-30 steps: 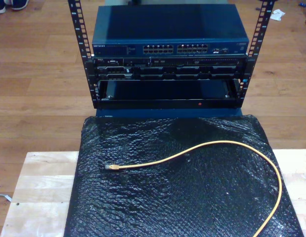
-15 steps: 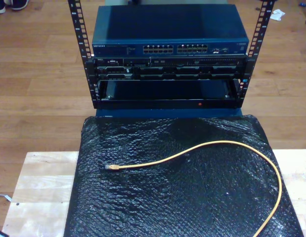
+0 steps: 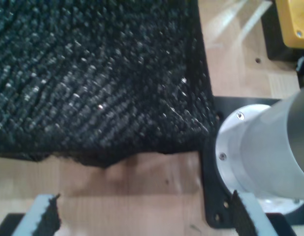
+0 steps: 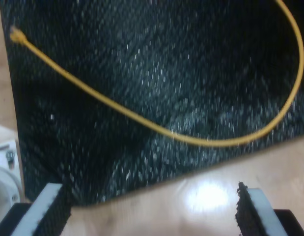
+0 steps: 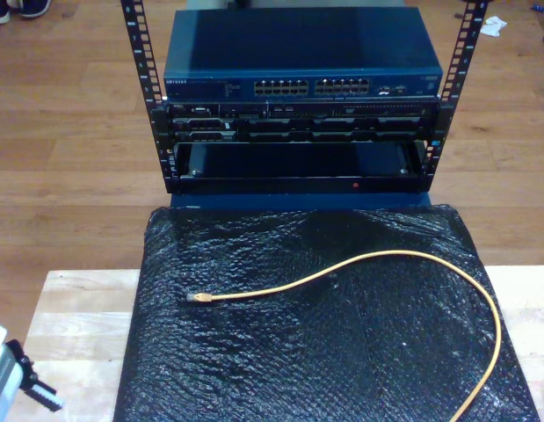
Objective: Grab the cable and plug it in
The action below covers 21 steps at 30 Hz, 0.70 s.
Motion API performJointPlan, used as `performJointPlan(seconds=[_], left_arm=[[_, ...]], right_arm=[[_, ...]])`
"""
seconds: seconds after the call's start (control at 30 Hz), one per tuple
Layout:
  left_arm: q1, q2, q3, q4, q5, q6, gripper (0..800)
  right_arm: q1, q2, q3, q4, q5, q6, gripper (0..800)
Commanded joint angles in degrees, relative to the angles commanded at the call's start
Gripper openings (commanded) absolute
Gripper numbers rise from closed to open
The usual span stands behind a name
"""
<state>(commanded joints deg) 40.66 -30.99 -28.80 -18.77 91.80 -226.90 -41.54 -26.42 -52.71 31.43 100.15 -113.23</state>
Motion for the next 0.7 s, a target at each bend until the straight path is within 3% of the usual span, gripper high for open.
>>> performJointPlan(seconds=[0.23,0.7], left_arm=[[-3.52,0.09,0.18,-0.7,-1.58,-4.48,800],[-7.21,0.62,0.18,-3.69,-4.31,-7.38,800]], right_arm=[[7.12,0.09,-1.32,3.08,-2.2,4.75,794],[26.73,2.73,-1.41,3.08,-16.62,13.98,793]])
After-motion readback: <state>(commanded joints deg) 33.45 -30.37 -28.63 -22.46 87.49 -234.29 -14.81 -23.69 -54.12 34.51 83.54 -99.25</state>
